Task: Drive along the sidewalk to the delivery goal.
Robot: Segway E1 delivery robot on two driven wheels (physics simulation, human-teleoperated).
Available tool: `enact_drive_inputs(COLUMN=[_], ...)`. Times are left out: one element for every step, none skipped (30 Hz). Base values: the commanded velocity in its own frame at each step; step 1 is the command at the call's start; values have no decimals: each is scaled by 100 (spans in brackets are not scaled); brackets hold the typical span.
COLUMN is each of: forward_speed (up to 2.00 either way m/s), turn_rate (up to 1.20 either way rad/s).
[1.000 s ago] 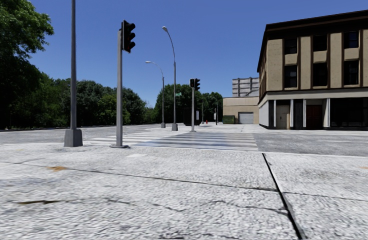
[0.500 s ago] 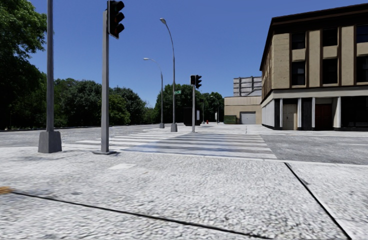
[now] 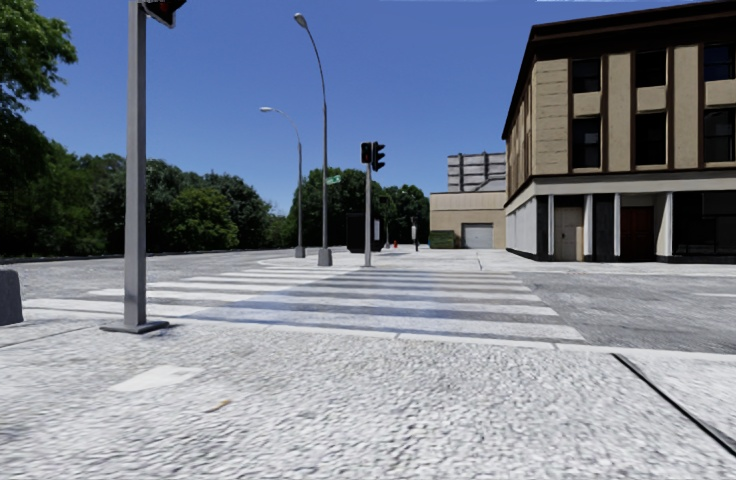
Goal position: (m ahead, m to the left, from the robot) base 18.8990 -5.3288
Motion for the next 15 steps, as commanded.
enact_drive_inputs(forward_speed=[200,200,200,200,200,200,200,200,200,200,200,200,200,200,200], turn_rate=[-30,-30,-30,-31,-31,-31,-35,-37,-37,-37,-38,-38,-38,-38,-38])
